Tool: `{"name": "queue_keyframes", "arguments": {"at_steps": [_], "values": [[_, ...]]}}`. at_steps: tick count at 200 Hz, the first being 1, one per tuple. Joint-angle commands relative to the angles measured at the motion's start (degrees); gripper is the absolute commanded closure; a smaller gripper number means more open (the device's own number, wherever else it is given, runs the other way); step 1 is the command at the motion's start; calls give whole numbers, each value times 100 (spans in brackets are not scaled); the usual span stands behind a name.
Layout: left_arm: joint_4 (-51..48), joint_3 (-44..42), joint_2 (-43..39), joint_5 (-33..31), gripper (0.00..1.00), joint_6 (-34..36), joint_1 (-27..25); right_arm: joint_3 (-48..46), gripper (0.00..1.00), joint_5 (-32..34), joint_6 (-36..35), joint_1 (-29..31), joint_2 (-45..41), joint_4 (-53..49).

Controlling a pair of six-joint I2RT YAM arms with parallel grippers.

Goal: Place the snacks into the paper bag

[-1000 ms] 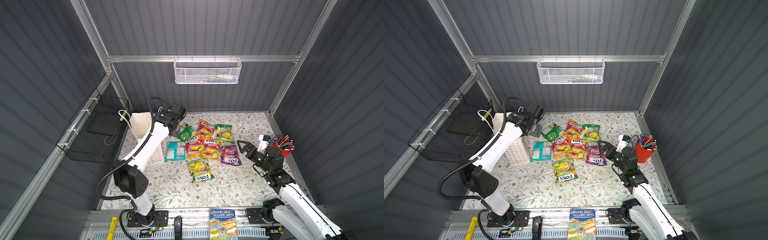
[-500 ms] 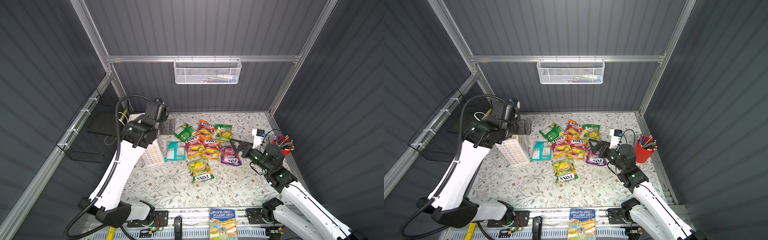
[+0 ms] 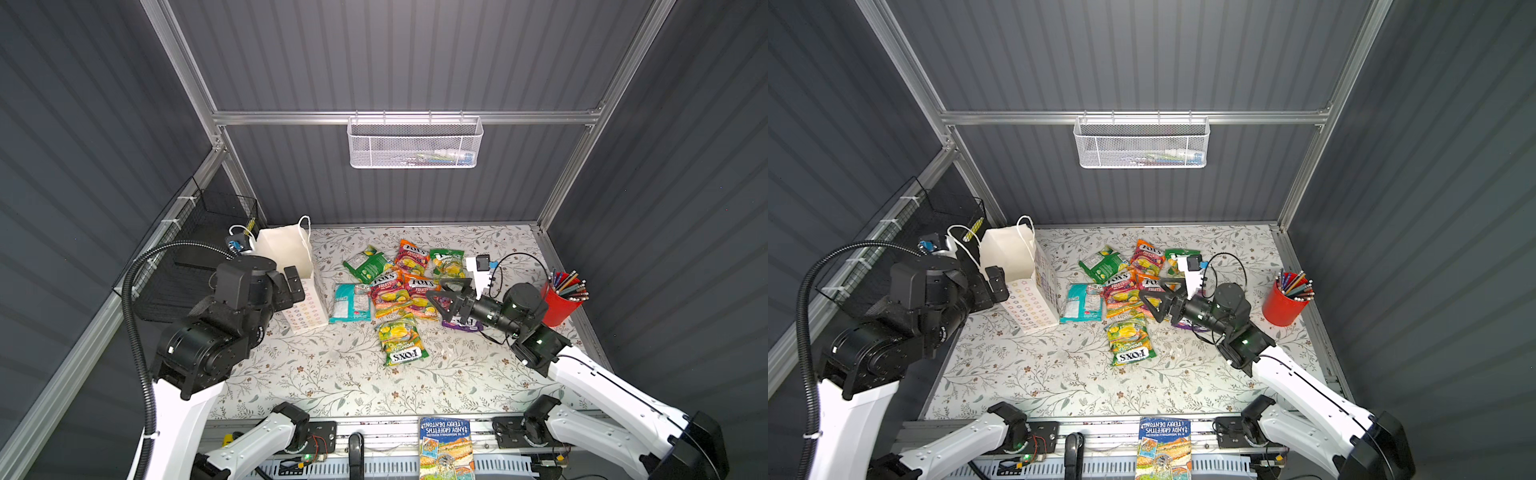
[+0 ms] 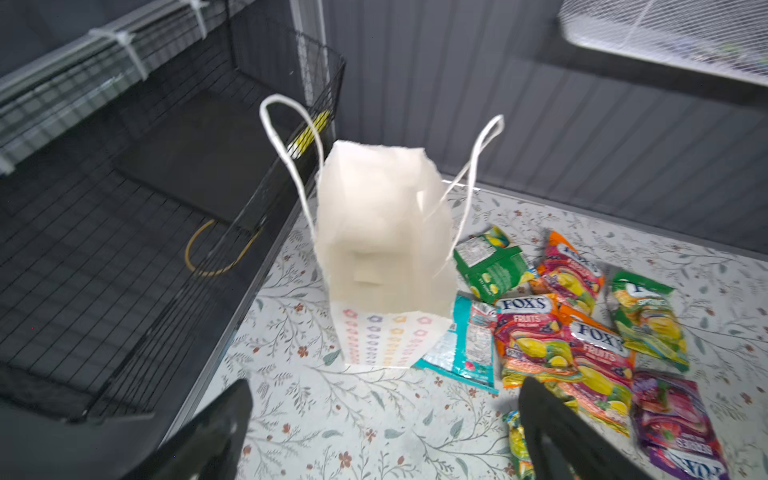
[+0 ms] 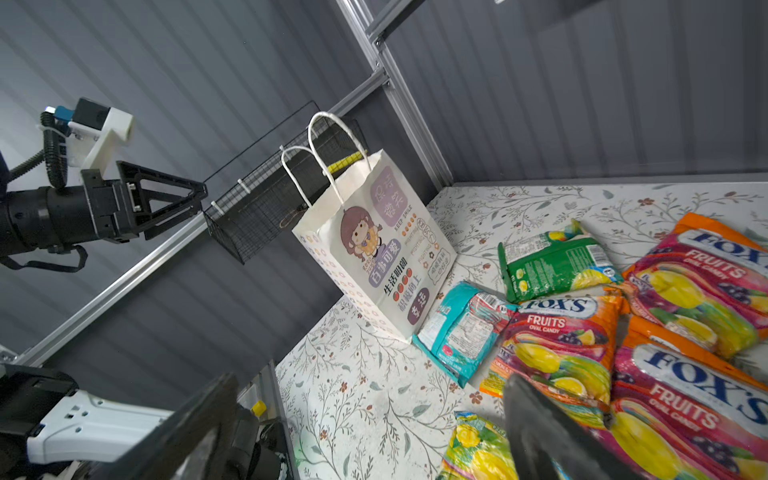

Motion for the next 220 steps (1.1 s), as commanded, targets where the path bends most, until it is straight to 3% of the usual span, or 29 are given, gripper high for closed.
{"name": "queue_keyframes", "arguments": {"at_steps": [1, 25, 44, 58, 128, 220], "values": [[-173, -253, 355, -434, 0, -516, 10, 67, 1, -141, -189, 83, 29, 270], [194, -326, 667, -260, 0, -319, 383, -9, 1, -114, -204, 111, 0, 244], [613, -477, 884, 1193, 0, 92, 1822, -73, 1, -50, -223, 121, -63, 211], [835, -568, 970, 1615, 0, 175, 2404, -125, 1, 19, -269, 125, -147, 161], [1376, -521, 1682, 1657, 1, 290, 2969, -197, 1, 120, -323, 122, -233, 62], [2109, -332, 2566, 1950, 39, 276, 3575, -196, 1, 285, -420, 119, -277, -143]]}}
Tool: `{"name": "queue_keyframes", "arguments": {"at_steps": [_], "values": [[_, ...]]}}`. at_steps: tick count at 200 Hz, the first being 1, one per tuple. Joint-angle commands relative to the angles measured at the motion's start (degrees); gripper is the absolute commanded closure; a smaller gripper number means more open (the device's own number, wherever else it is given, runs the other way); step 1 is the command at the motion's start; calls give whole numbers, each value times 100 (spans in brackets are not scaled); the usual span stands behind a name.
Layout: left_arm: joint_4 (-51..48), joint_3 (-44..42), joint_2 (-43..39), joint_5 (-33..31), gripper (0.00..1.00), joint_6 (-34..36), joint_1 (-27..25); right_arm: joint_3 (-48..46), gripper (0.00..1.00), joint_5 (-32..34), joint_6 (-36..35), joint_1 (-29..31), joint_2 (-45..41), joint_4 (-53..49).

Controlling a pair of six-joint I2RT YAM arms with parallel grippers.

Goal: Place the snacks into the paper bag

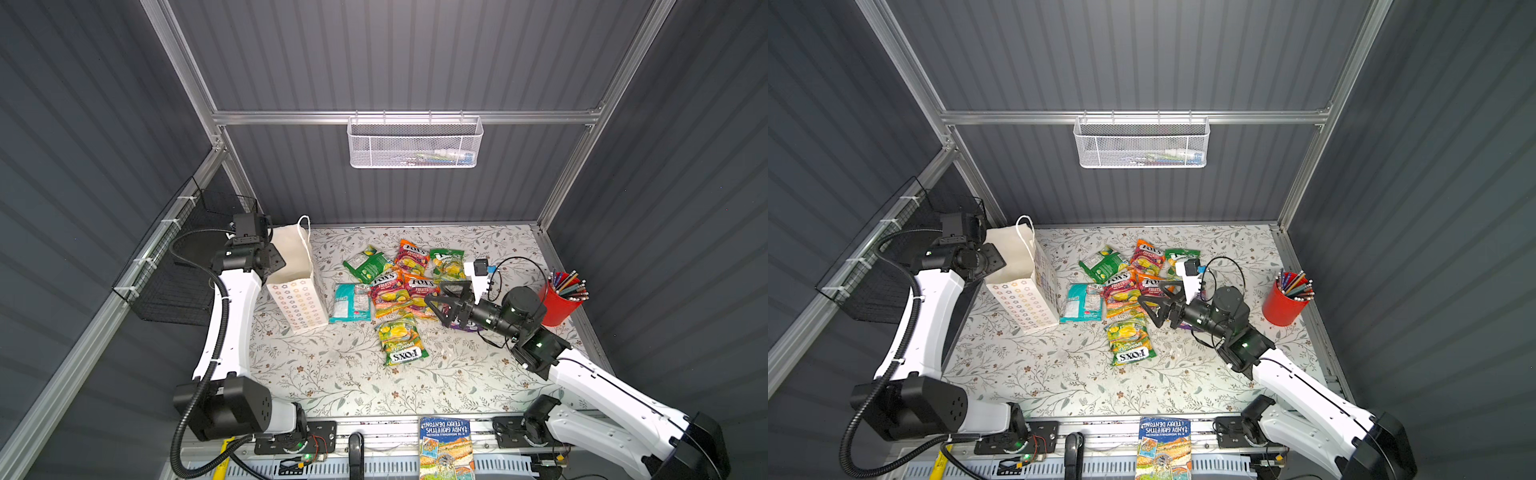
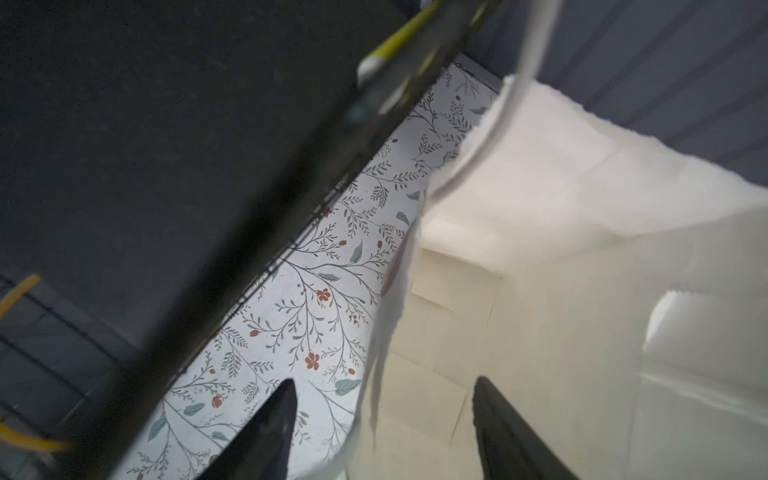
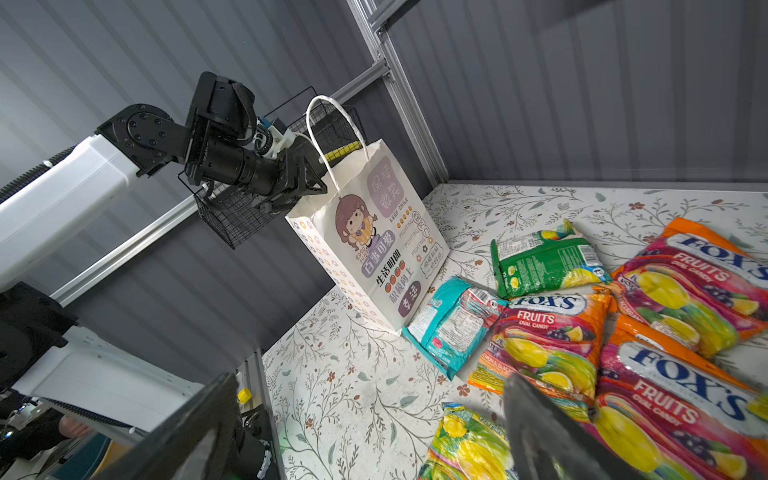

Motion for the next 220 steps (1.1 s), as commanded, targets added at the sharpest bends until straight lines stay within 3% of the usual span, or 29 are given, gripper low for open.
{"name": "queue_keyframes", "arguments": {"at_steps": [1, 63, 96, 145, 181, 220], "values": [[208, 220, 44, 120, 39, 51, 135, -45, 1, 88, -96, 32, -76, -40], [352, 239, 264, 376, 65, 119, 287, -37, 1, 164, -120, 34, -45, -106], [511, 250, 171, 1041, 100, 168, 283, -4, 1, 299, -187, 38, -96, -269], [435, 319, 6, 1895, 100, 215, 30, 142, 1, 942, -172, 36, -85, -761], [108, 716, 130, 1032, 100, 456, -868, 347, 1, 1716, -115, 29, -76, -1437], [-67, 975, 299, 88, 100, 526, -1026, 756, 1, 2367, -202, -49, 15, -2523]]}}
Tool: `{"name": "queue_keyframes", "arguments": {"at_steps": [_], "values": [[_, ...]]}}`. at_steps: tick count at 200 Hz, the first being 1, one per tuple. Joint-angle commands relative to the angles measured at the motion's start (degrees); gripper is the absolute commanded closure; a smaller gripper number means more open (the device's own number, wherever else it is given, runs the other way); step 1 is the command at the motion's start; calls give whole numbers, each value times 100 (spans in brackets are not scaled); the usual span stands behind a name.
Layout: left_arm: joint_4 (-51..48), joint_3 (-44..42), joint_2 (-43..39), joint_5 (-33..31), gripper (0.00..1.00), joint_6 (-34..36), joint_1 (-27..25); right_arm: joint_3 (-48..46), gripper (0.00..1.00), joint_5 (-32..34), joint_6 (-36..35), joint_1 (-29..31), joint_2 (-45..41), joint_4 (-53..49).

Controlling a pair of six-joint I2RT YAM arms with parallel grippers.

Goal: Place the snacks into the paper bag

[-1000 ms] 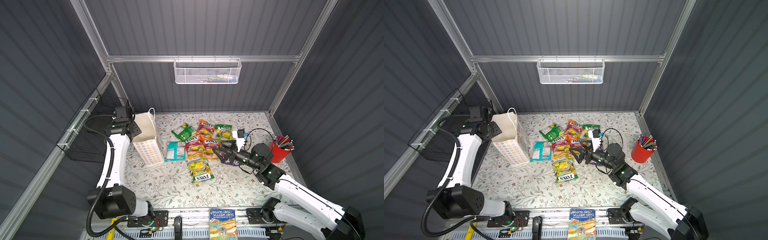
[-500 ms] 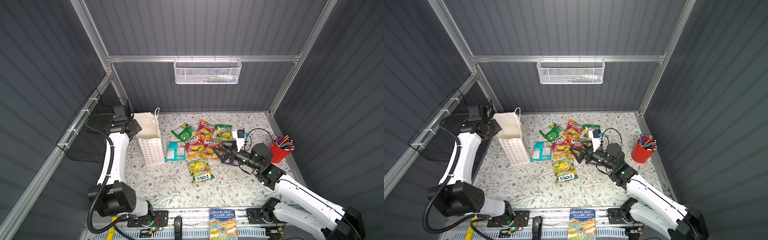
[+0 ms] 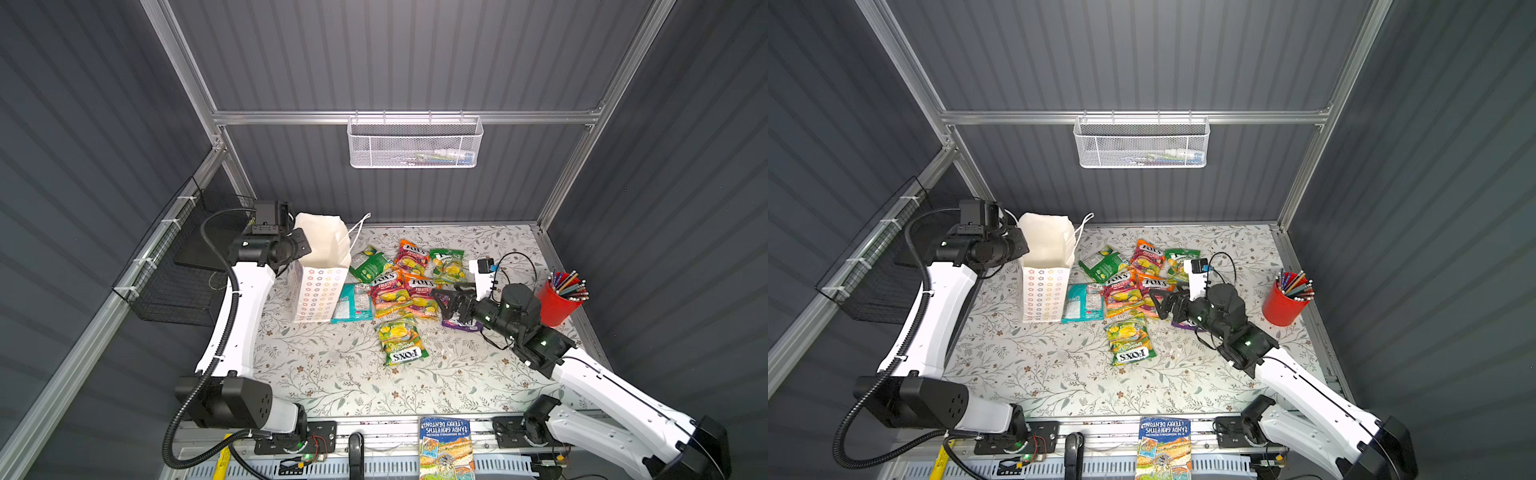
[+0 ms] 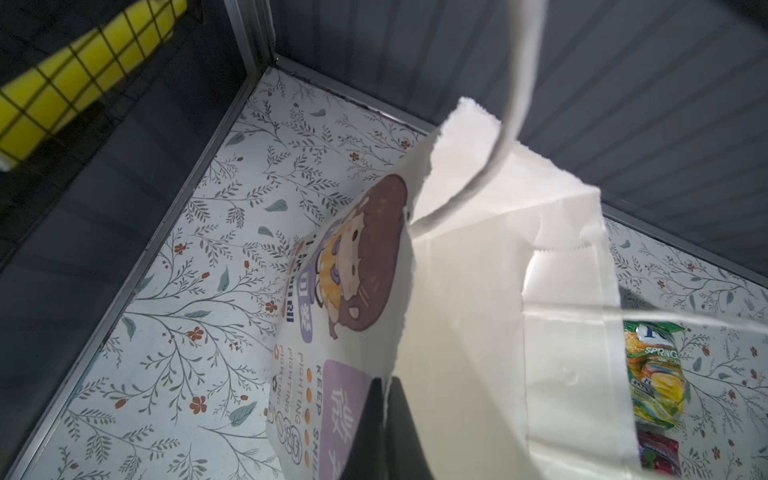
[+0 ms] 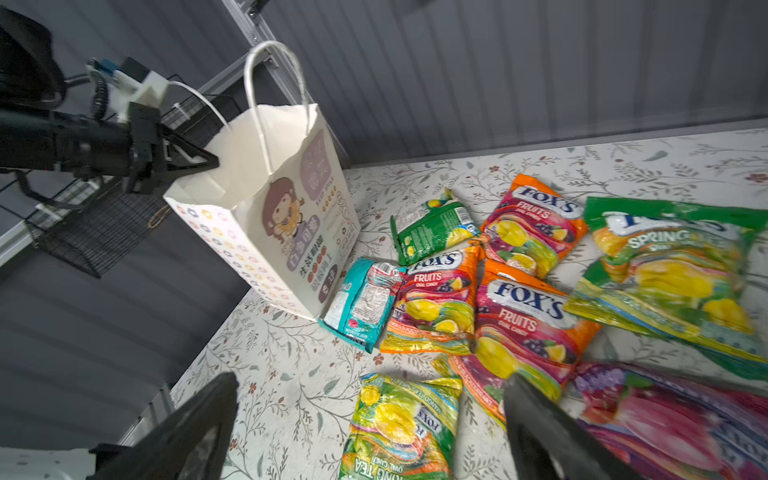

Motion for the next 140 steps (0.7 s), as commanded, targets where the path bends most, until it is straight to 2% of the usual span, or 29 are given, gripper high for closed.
{"name": "queue_keyframes", "arguments": {"at_steps": [1, 25, 41, 77, 105, 124, 140], "values": [[-219, 209, 127, -778, 100, 160, 51, 307, 1, 641, -60, -48, 72, -829], [-515, 701, 451, -584, 100, 222, -53, 351, 1, 753, 80, -299, 83, -1303], [-731, 1125, 589, -1063, 100, 399, -284, 235, 1, 670, 280, -595, 6, -1495], [-1140, 1545, 700, -1799, 100, 795, -317, -78, 1, 614, 733, -1248, -168, -1815], [-895, 968, 385, -2014, 100, 846, -389, -347, 1, 698, 1103, -1685, -130, -2045], [-718, 408, 250, -2378, 100, 910, -678, -559, 1, 1104, 1562, -1891, -36, -2218], [-711, 209, 219, -2664, 100, 961, -895, -690, 1, 1148, 1686, -1983, 137, -2196]]}}
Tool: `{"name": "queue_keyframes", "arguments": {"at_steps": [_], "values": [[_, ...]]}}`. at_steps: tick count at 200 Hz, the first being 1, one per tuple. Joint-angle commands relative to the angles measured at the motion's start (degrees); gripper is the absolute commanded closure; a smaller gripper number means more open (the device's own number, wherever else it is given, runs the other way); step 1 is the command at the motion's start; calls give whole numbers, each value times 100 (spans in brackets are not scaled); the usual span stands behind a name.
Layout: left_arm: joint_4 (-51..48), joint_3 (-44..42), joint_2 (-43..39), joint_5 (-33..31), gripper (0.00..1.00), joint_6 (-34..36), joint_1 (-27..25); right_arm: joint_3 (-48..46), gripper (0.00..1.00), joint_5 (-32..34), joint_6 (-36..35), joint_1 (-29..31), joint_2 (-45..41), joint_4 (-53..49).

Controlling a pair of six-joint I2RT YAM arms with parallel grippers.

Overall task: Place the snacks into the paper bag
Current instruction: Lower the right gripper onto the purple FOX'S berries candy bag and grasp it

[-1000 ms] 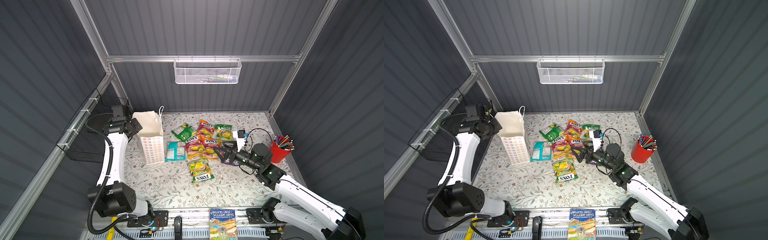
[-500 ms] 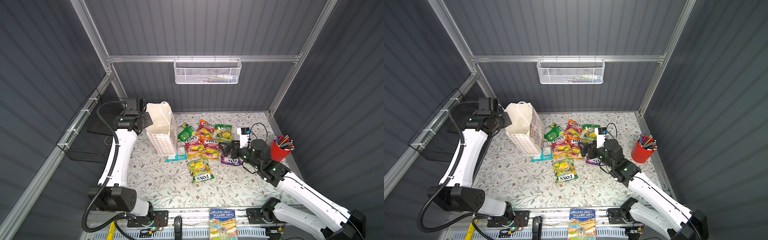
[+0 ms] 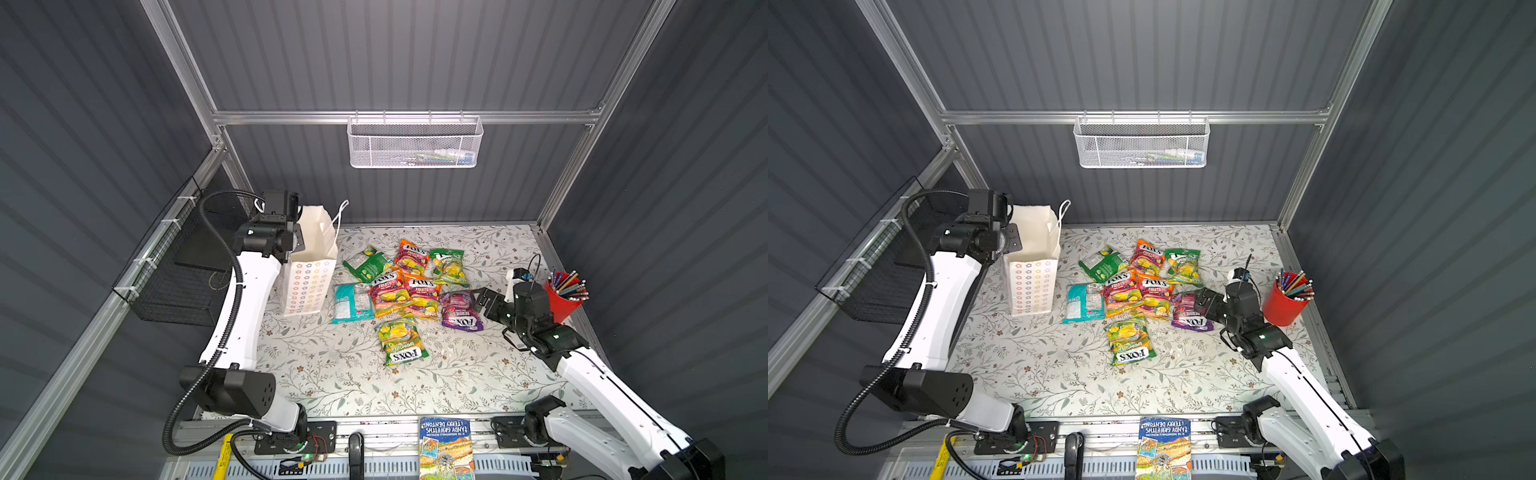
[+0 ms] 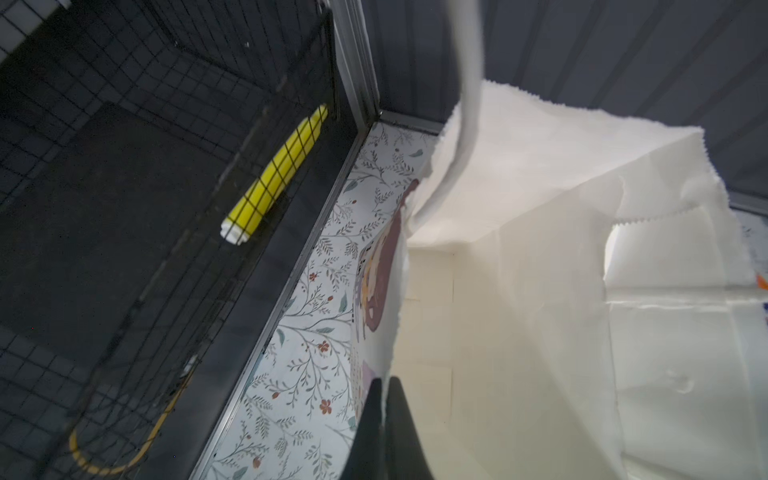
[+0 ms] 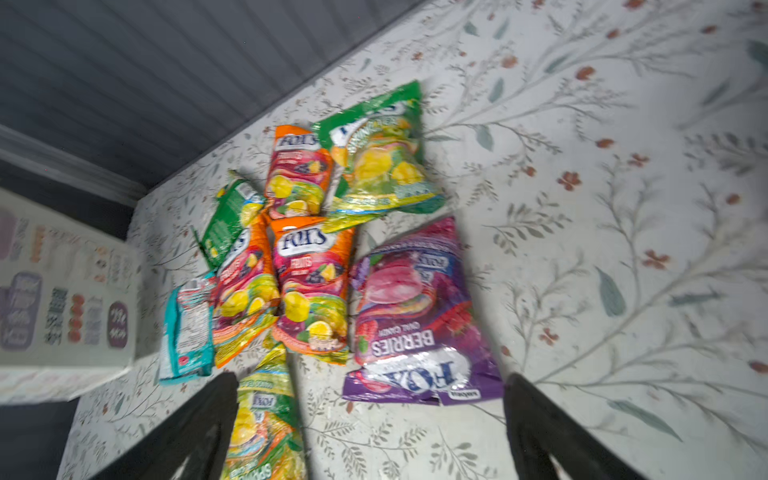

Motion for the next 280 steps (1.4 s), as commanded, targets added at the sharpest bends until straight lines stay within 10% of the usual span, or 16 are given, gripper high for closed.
{"name": "queue_keyframes", "arguments": {"at_steps": [1, 36, 130, 224, 280], "values": [[43, -308, -94, -586, 100, 224, -330, -219, 1, 329, 506, -135, 203, -241], [69, -460, -155, -1130, 100, 312, -583, -344, 1, 202, 532, -163, 596, -9], [791, -1142, -343, 752, 100, 14, -692, -868, 1, -268, 667, -355, 1122, 776], [985, -1250, -747, 1204, 100, -83, -692, -769, 1, -1218, 552, -488, 2474, 1626], [1023, -1270, -874, 1220, 100, -88, -692, -439, 22, -1640, 284, -479, 3211, 1661]]}}
